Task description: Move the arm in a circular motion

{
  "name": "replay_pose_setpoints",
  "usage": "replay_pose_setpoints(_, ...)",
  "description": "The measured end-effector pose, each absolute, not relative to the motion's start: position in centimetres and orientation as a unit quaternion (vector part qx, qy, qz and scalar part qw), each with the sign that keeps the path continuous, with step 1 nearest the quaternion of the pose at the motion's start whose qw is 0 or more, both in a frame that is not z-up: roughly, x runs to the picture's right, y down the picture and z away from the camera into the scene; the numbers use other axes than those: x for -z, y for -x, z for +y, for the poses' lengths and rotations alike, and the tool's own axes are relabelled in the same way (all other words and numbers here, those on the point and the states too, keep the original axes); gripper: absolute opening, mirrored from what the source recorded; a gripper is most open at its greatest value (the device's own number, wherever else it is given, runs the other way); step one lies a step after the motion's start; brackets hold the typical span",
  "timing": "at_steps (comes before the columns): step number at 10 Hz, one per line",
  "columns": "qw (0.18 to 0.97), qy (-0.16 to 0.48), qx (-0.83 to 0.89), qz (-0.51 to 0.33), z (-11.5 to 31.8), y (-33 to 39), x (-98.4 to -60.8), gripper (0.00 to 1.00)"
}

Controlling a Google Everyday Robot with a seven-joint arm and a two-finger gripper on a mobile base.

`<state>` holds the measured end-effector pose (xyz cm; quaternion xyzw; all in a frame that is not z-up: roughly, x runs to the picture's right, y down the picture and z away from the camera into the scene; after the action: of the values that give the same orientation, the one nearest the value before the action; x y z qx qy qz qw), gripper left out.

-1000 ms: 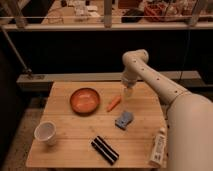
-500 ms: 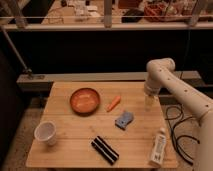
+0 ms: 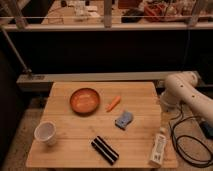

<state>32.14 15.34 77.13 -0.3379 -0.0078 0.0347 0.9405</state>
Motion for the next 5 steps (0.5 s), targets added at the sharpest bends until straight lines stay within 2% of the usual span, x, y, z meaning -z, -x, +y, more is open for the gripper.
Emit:
replay_pose_setpoints(2, 0.94, 0.34, -0.01, -0.02, 16.6, -30.4, -75.5, 0.8)
replay_pose_setpoints(5, 0.937, 0.345, 0.037, -0.051, 19.1, -23.6, -72.0, 0.8)
